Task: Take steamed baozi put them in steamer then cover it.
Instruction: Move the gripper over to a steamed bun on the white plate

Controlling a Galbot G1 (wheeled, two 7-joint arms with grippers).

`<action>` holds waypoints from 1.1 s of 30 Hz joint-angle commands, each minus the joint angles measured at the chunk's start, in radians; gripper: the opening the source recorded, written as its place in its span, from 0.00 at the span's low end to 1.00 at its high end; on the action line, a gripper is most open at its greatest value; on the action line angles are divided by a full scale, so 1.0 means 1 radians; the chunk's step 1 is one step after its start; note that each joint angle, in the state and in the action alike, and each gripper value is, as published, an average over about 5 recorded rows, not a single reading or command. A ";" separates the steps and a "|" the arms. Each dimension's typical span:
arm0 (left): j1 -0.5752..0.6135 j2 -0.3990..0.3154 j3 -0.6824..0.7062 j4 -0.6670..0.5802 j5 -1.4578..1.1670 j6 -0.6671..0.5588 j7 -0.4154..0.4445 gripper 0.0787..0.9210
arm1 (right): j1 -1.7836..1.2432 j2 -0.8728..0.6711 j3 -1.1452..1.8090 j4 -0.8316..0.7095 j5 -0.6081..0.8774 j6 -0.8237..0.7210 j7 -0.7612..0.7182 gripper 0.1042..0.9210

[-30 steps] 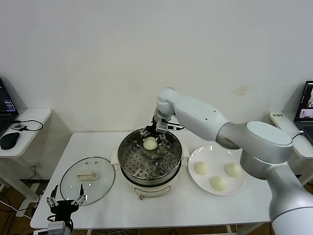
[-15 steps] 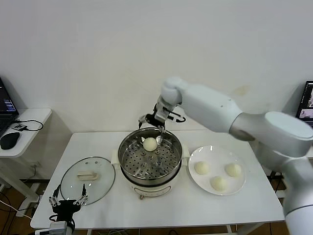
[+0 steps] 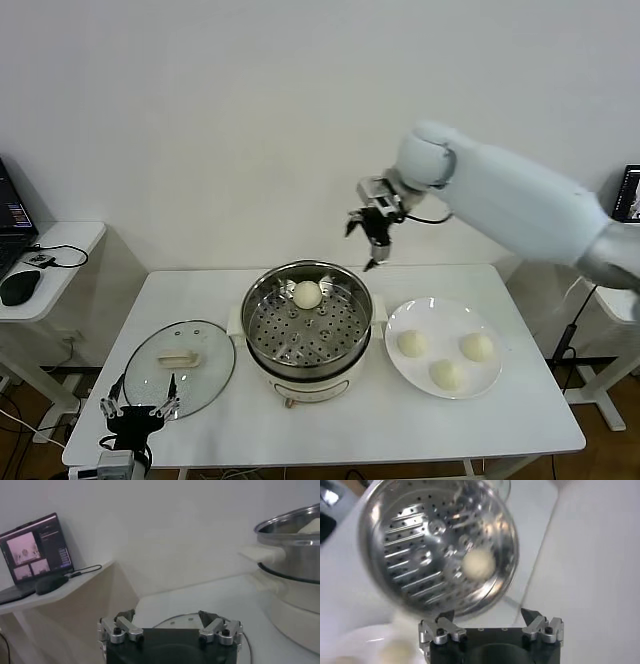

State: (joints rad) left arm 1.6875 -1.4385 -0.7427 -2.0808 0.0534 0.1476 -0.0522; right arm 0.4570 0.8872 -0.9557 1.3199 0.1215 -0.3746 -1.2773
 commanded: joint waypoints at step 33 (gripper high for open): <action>0.019 -0.012 0.011 0.044 0.026 0.000 -0.002 0.88 | -0.548 0.001 0.301 -0.123 -0.305 -0.104 0.132 0.88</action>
State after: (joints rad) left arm 1.7048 -1.4513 -0.7326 -2.0387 0.0798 0.1474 -0.0556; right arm -0.0493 0.8508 -0.6768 1.2395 -0.1632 -0.4788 -1.1785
